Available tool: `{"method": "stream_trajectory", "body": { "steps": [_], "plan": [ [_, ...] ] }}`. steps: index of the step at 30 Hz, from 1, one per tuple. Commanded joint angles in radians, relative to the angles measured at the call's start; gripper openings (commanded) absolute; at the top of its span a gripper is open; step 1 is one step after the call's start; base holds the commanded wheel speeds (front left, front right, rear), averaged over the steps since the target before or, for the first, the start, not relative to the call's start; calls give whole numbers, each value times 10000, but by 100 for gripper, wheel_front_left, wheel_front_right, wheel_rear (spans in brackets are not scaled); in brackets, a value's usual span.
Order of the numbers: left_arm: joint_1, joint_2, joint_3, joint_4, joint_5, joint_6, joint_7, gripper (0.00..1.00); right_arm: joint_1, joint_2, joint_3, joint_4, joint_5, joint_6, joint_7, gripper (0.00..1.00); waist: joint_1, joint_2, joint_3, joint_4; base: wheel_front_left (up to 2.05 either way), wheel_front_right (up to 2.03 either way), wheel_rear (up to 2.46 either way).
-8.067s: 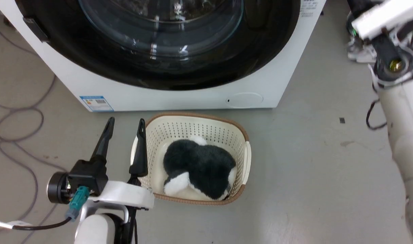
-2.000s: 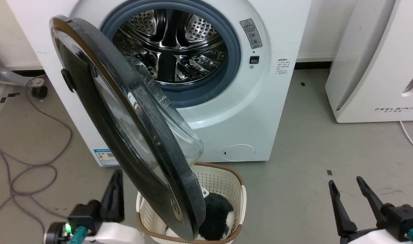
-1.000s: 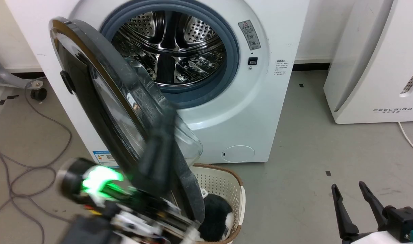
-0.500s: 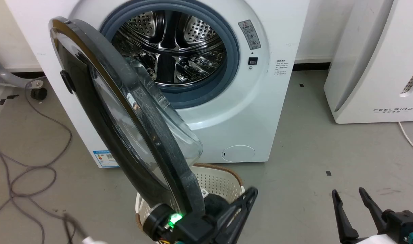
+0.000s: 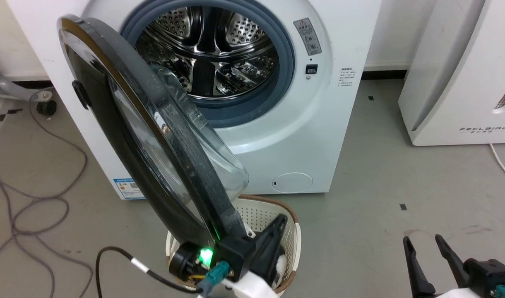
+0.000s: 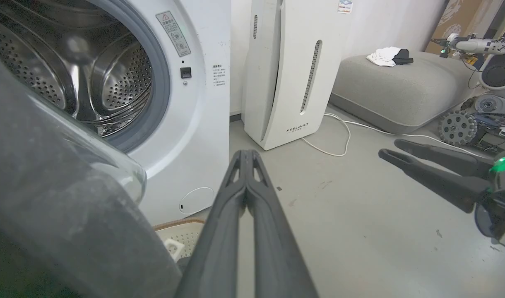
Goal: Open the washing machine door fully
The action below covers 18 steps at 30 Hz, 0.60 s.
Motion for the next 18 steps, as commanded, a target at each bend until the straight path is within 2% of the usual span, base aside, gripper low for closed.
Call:
{"method": "stream_trajectory", "body": {
  "steps": [1,11,18],
  "plan": [
    [-205,-54,48,73,10,66,-96,0,19,41,6,16,29,6,-4,100,0,0,11,9,0,0,0],
    [-571,-121,180,876,-82,756,-468,0,-15,41,3,142,77,6,-18,100,0,0,43,116,0,0,0],
    [-72,86,433,426,-70,1221,-454,0,-25,41,-25,135,31,6,-49,100,0,0,-2,307,0,0,0]
  ]
}}
